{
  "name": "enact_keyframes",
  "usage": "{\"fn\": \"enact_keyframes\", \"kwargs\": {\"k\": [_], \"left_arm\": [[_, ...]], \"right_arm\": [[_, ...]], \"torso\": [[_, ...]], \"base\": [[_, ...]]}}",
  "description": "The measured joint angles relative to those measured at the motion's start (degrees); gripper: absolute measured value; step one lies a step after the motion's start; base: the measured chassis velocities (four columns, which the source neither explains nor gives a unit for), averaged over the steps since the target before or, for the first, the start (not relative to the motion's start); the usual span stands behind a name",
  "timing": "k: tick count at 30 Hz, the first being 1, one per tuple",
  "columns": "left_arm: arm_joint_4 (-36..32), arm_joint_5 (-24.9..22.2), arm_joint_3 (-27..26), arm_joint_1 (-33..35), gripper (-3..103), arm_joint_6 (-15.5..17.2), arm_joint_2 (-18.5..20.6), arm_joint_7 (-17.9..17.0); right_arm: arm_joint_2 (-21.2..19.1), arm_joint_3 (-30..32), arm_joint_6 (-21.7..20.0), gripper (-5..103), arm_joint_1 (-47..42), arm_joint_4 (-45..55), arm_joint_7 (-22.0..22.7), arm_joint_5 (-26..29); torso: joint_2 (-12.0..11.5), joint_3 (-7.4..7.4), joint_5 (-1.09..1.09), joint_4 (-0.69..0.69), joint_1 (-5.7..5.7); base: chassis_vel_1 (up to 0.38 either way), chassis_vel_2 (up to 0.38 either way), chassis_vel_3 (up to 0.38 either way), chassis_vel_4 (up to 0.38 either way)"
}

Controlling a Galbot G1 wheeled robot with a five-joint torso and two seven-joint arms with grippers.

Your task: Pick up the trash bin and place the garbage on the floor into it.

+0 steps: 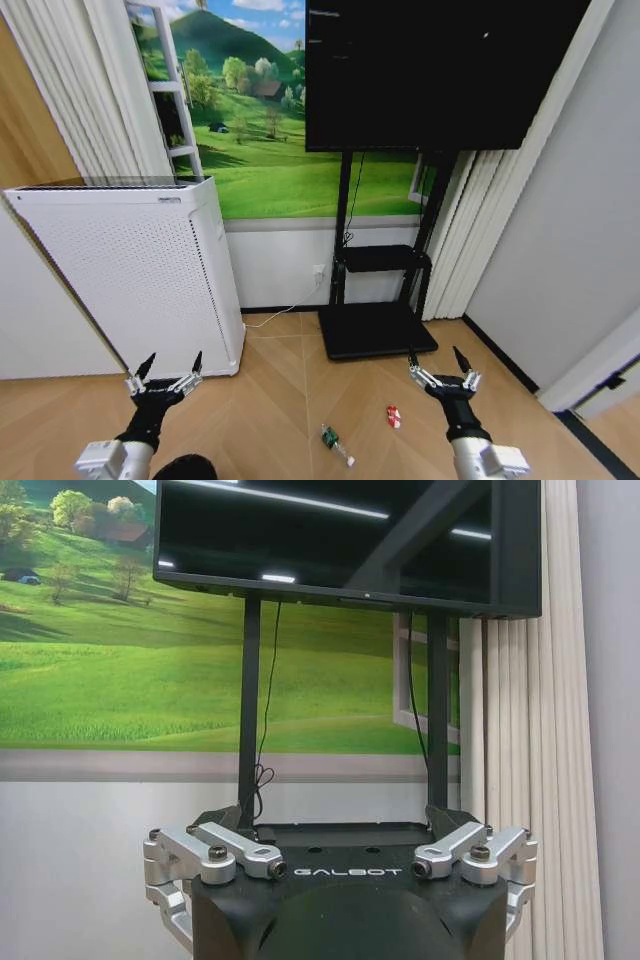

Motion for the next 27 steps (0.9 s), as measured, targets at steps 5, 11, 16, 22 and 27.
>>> {"fn": "enact_keyframes", "kwargs": {"k": [5,11,16,22,27], "left_arm": [[-0.2,0.0,0.1,0.2,98,0.0,0.0,0.0],[0.7,-0.2,0.7,0.3,98,0.0,0.5,-0.1],[1.8,-1.1,0.7,0.4,98,-0.1,0.6,-0.6],[2.5,-1.3,1.0,0.1,98,-0.2,0.8,-0.9],[1.1,-1.3,0.9,0.9,98,-0.4,0.7,-0.8]], "right_arm": [[-0.1,0.0,0.2,100,0.0,0.0,0.0,0.1],[-1.7,0.1,0.0,100,0.2,-0.9,0.0,1.8],[-2.4,0.6,-0.1,100,-0.1,-1.6,-0.1,3.0],[-2.7,1.3,-0.1,100,-0.1,-1.9,0.5,4.3],[-1.6,1.5,-0.5,100,-0.9,-0.7,1.4,5.1]], "torso": [[-1.0,-0.58,0.0,0.0,-0.38],[-2.8,-1.66,0.0,0.0,-1.15],[-3.9,-2.32,0.0,0.0,-1.59],[-5.1,-3.0,0.0,0.0,-2.06],[-6.6,-3.93,0.0,0.0,-2.68]], "base": [[0.0,0.0,0.0,0.0],[0.0,0.0,0.0,0.0],[0.0,0.0,0.0,0.0],[0.0,0.0,0.0,0.0],[0.0,0.0,0.0,0.0]]}}
